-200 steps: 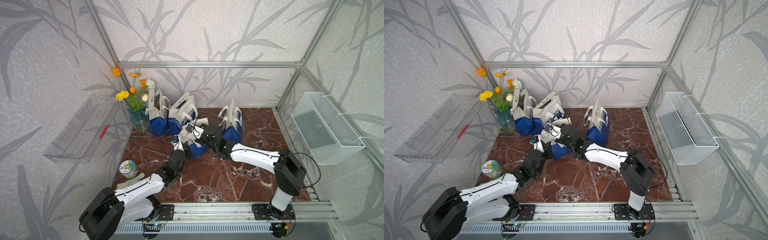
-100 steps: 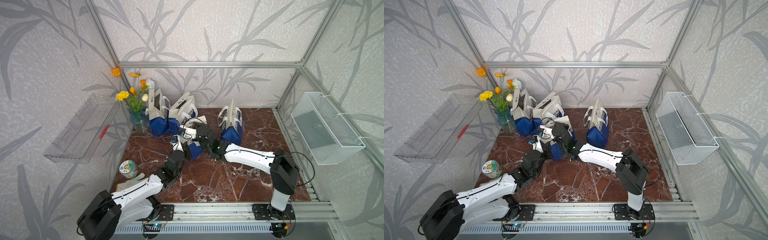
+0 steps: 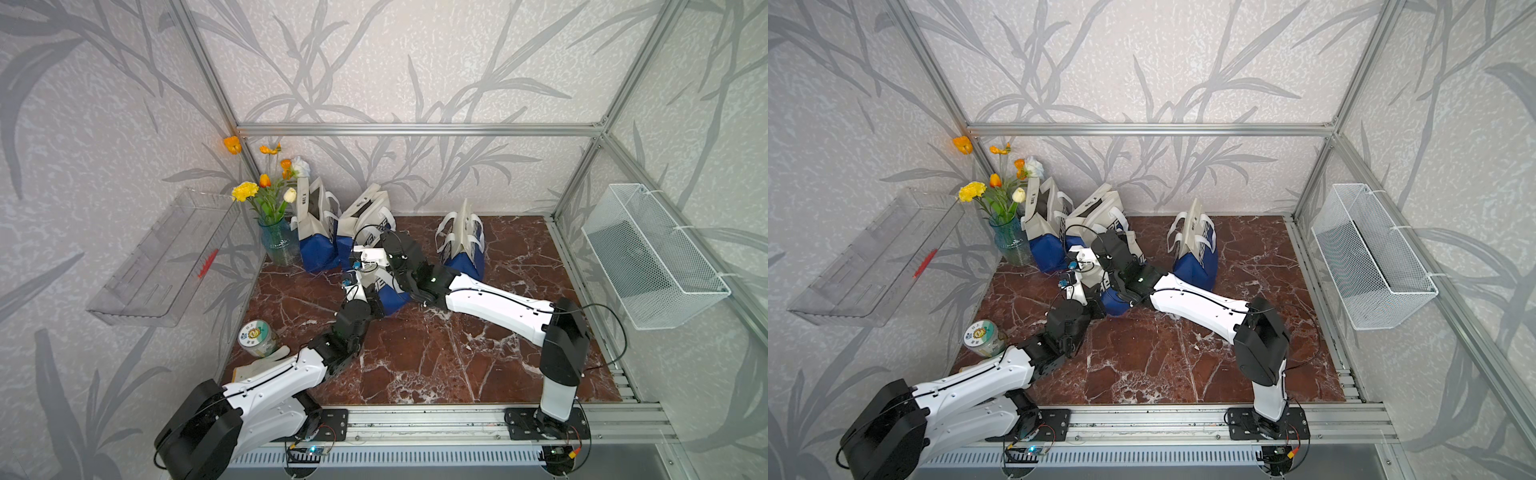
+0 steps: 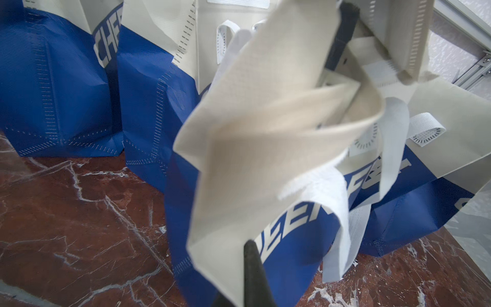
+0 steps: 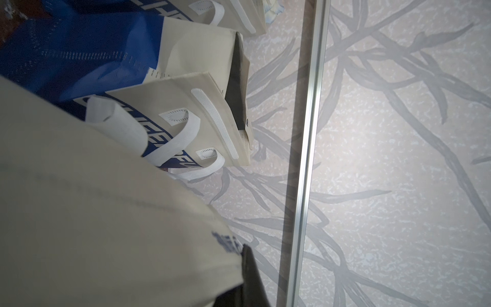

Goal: Open the takeout bag
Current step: Open the takeout bag at the center of the board.

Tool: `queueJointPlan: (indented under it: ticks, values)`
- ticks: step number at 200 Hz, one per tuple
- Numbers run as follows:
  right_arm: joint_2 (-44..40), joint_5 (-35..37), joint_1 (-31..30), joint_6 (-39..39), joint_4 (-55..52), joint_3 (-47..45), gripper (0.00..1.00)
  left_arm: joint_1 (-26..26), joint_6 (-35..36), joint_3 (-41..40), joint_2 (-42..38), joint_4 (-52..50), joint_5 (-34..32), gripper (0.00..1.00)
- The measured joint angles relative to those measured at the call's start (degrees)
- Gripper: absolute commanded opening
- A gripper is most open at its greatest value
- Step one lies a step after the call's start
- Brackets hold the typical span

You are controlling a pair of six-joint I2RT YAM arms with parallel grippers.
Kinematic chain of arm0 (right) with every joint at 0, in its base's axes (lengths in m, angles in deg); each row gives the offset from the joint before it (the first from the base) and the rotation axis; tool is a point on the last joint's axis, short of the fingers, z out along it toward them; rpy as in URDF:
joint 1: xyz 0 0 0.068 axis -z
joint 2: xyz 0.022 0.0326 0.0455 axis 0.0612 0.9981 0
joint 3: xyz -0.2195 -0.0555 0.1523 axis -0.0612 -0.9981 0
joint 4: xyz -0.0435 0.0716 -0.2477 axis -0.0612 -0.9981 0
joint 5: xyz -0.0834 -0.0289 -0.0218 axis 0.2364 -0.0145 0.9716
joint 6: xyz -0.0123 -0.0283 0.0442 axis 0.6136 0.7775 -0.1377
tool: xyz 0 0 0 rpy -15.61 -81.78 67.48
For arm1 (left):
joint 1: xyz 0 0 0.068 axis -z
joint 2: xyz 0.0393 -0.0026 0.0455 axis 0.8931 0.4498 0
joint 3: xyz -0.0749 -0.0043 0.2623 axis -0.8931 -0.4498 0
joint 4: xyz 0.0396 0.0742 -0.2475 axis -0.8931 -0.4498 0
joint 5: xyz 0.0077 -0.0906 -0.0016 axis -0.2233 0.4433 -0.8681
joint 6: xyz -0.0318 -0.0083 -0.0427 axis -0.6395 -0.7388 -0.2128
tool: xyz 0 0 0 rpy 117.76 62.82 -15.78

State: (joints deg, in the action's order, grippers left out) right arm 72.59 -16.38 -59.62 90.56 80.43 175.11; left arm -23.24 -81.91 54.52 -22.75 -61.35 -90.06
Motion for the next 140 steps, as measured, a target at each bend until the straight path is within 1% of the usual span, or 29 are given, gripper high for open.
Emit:
queueJointPlan:
  ticks: [49, 85, 108, 114, 124, 132, 136, 140]
  values:
    - [0.9, 0.0, 1.4, 0.0, -6.9, 4.0, 0.00, 0.1, 0.0, 0.0, -0.6, -1.5, -0.2, 0.00]
    - [1.0, 0.4, 3.9, 0.1, -8.2, 6.0, 0.00, 0.2, 0.1, 0.0, -1.1, -3.9, -0.3, 0.00]
    - [1.1, 0.4, 4.2, 0.3, -9.4, 6.6, 0.00, 0.2, 0.2, 0.0, -1.6, -4.3, -0.5, 0.00]
    - [1.1, 0.2, 4.2, -0.2, -10.0, 6.8, 0.05, 0.2, 0.2, 0.0, -1.6, -4.5, -0.5, 0.00]
    - [1.1, -0.2, 4.2, -1.7, -11.6, 7.6, 0.22, 0.2, 0.2, 0.0, -1.6, -4.7, -0.6, 0.00]
    - [1.1, -0.3, 4.2, -4.2, -13.2, 8.6, 0.32, 0.2, 0.1, 0.1, -1.6, -5.1, -0.7, 0.00]
    - [1.1, -0.4, 4.2, -4.7, -13.9, 9.2, 0.36, 0.2, 0.1, 0.1, -1.5, -5.4, -0.8, 0.00]
    - [1.1, -0.6, 4.4, -7.1, -15.0, 10.1, 0.39, 0.2, 0.0, 0.1, -1.5, -5.7, -0.9, 0.00]
